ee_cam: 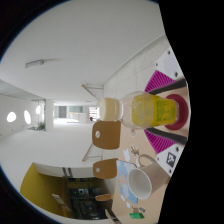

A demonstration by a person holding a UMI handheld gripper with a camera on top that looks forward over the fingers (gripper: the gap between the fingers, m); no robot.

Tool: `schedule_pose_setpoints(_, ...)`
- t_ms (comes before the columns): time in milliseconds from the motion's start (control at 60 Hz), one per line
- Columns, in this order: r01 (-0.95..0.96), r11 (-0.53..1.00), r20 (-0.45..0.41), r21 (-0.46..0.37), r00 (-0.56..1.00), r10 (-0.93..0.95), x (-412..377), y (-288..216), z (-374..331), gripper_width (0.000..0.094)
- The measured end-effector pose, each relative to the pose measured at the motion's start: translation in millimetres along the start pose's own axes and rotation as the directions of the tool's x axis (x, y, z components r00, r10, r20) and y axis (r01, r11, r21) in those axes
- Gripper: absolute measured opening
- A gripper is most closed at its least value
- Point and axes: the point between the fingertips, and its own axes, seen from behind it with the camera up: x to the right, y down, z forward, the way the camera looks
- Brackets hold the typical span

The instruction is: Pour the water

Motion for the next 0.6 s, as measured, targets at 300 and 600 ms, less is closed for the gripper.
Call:
schedule_pose_setpoints(300, -0.081, 0.997, 0.065, -0.014, 0.995, 0.082, 2, 10, -73, 0.0856)
schedule_pose_setpoints(600, -0.176, 0.984, 0.279, -0.011, 0.945, 0.173, -47, 23, -179, 0.0857)
